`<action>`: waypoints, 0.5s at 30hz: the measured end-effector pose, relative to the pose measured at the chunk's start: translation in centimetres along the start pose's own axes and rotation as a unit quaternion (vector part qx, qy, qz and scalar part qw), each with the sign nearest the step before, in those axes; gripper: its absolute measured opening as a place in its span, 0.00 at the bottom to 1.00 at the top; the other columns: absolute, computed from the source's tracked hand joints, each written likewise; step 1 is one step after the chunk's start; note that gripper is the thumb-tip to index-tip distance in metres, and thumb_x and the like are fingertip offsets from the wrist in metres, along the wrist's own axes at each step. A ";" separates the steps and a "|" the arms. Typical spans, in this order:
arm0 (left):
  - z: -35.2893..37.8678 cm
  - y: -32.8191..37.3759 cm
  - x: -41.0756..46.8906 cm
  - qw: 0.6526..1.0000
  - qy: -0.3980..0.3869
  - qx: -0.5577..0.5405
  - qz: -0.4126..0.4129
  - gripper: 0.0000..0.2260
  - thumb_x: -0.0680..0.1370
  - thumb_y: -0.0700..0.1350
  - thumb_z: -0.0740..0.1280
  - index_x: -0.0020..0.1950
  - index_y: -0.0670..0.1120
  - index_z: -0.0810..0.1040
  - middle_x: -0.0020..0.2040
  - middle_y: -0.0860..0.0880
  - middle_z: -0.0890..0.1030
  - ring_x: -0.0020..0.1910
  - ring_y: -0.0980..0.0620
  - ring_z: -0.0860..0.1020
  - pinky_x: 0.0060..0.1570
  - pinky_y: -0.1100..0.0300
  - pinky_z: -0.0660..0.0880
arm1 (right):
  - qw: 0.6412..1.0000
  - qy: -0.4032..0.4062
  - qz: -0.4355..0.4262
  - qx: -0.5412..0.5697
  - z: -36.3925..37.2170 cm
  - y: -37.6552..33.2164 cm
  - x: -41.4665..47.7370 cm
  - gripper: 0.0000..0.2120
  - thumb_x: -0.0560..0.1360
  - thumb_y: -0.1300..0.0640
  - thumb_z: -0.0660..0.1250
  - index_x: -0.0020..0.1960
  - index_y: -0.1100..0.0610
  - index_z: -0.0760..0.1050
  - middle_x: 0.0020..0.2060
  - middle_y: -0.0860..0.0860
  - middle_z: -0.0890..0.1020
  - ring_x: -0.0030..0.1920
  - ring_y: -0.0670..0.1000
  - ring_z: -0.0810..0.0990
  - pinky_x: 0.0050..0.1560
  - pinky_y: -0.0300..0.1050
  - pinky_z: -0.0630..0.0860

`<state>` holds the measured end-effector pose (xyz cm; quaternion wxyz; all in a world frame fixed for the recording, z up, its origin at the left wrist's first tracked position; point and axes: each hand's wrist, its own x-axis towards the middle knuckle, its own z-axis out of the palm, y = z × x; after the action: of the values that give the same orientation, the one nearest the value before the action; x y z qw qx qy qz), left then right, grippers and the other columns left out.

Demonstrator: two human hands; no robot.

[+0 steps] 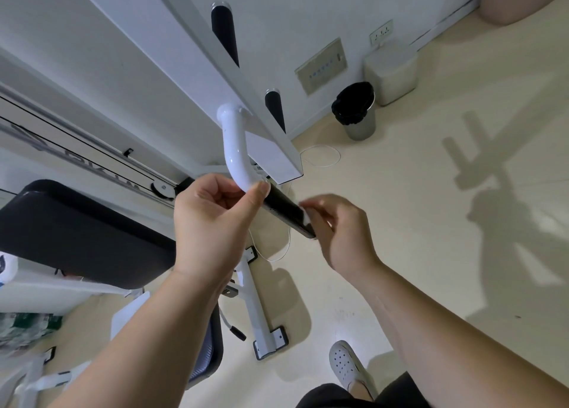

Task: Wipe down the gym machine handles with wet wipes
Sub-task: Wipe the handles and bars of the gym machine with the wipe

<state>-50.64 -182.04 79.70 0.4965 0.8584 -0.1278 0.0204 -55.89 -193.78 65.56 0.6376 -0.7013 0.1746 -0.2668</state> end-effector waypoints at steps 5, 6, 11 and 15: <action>-0.4 -0.5 0.3 1.000 -0.002 -0.001 0.010 0.10 0.70 0.46 0.80 0.39 0.43 0.81 0.39 0.35 0.83 0.34 0.37 0.77 0.39 0.47 0.77 | 1.000 -0.019 0.007 -0.021 0.1 -0.1 -0.3 0.09 0.77 0.65 0.68 0.51 0.55 0.85 0.42 0.43 0.83 0.42 0.42 0.80 0.47 0.36 0.75; -0.5 -0.5 0.4 1.000 -0.001 -0.002 0.015 0.10 0.70 0.48 0.79 0.38 0.44 0.81 0.38 0.35 0.83 0.35 0.34 0.78 0.39 0.44 0.78 | 1.000 -0.013 -0.023 -0.004 0.2 -1.7 0.2 0.09 0.77 0.66 0.68 0.51 0.56 0.85 0.42 0.43 0.83 0.43 0.41 0.80 0.47 0.34 0.75; -0.5 -0.6 1.1 0.999 -0.036 0.001 0.031 0.13 0.68 0.51 0.79 0.38 0.44 0.81 0.36 0.38 0.83 0.37 0.32 0.81 0.42 0.36 0.80 | 0.995 0.014 -0.090 0.029 0.2 -5.2 1.6 0.09 0.78 0.67 0.67 0.51 0.57 0.85 0.45 0.46 0.85 0.47 0.42 0.82 0.50 0.33 0.76; -0.8 -0.8 1.8 0.996 -0.078 0.003 0.038 0.13 0.69 0.49 0.80 0.37 0.43 0.80 0.36 0.38 0.82 0.33 0.44 0.79 0.39 0.40 0.80 | 0.996 -0.040 0.074 -0.041 -0.5 -1.0 0.2 0.10 0.79 0.63 0.66 0.50 0.52 0.84 0.43 0.46 0.85 0.41 0.39 0.80 0.45 0.35 0.72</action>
<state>-48.67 -181.38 79.73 0.4816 0.8532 -0.1983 -0.0275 -56.17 -194.17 66.63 0.6329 -0.7220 0.2110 -0.1832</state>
